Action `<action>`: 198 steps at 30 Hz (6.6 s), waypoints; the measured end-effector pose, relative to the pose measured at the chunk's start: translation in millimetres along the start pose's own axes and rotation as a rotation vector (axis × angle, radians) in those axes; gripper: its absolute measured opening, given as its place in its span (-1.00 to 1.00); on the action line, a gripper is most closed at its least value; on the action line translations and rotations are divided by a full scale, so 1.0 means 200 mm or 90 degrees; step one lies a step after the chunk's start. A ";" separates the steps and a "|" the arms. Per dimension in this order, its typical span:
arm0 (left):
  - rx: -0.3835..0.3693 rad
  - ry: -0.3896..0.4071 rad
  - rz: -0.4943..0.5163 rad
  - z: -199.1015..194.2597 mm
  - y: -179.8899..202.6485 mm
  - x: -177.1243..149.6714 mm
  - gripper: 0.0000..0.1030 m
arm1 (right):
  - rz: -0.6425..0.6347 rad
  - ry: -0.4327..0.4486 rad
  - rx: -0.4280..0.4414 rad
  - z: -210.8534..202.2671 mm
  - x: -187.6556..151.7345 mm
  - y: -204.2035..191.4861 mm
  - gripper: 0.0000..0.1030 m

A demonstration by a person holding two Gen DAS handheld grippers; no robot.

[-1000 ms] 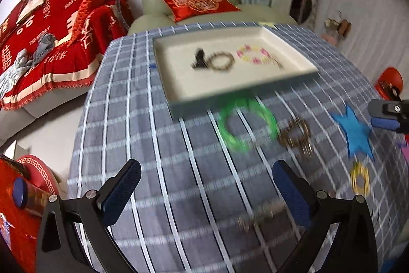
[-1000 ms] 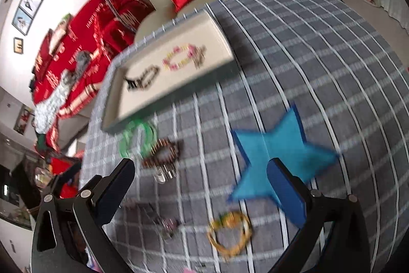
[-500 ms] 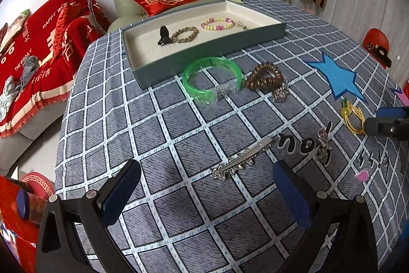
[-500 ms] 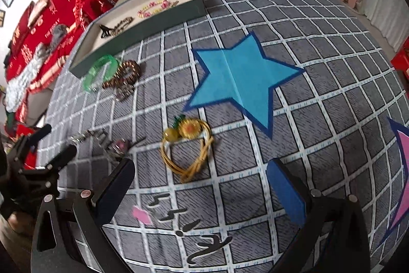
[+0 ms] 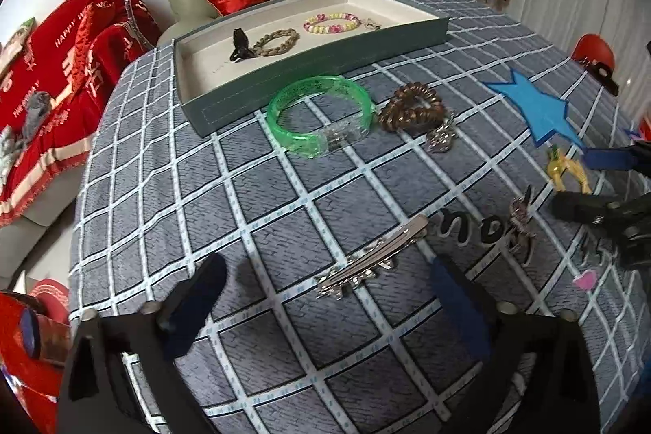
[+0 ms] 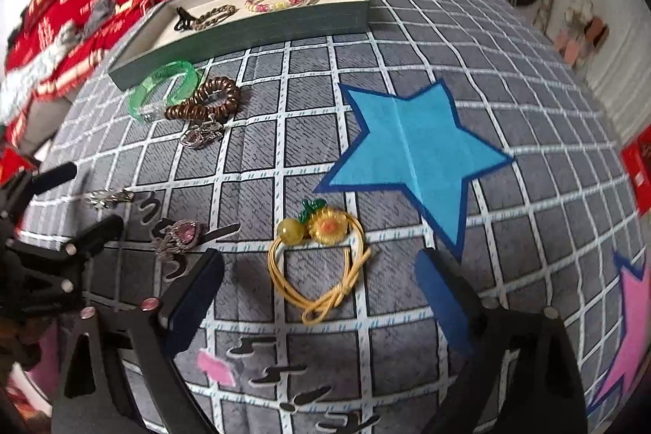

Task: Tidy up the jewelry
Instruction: 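Grasp the silver rhinestone hair clip with the left tool while the right tool grasps the yellow sunflower hair tie, then lift and carry the hair clip and hair tie with both tools over the tray, then open the left tool to drop the hair clip while the right tool releases the hair tie in the tray, then withdraw both open tools from the tray toward the remaining items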

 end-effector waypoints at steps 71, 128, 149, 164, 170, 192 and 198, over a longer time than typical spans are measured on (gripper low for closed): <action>-0.080 0.048 -0.064 -0.21 0.01 0.09 -0.26 | -0.060 -0.002 0.058 -0.01 0.04 -0.07 -0.10; 0.014 0.031 -0.099 0.48 -0.38 0.77 -0.26 | 0.091 0.052 0.169 0.46 1.10 -0.05 -0.60; 0.065 -0.007 -0.083 0.61 -0.36 0.74 -0.25 | 0.066 0.025 0.137 0.61 1.06 -0.06 0.40; 0.072 0.011 -0.088 0.54 -0.33 0.79 -0.25 | 0.134 0.104 0.184 0.29 1.03 0.04 0.41; 0.077 0.042 -0.100 0.44 -0.34 0.81 -0.11 | 0.156 0.108 0.187 0.23 0.98 0.10 0.50; 0.090 0.044 -0.137 0.08 -0.33 0.47 1.00 | 0.157 0.052 0.178 0.12 0.58 0.15 0.90; 0.063 0.003 -0.173 0.11 -0.33 0.37 1.00 | 0.142 0.026 0.175 0.12 0.49 0.11 0.90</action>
Point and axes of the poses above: each gripper's, at about its wrist camera, not at the fingertips, and z roughly the way its jaws point, y to its right, x to its top, the point moved 3 cm from there along z, roughly the way its jaws point, and after that the axes turned 8 degrees about y, right-handed, at the moved point
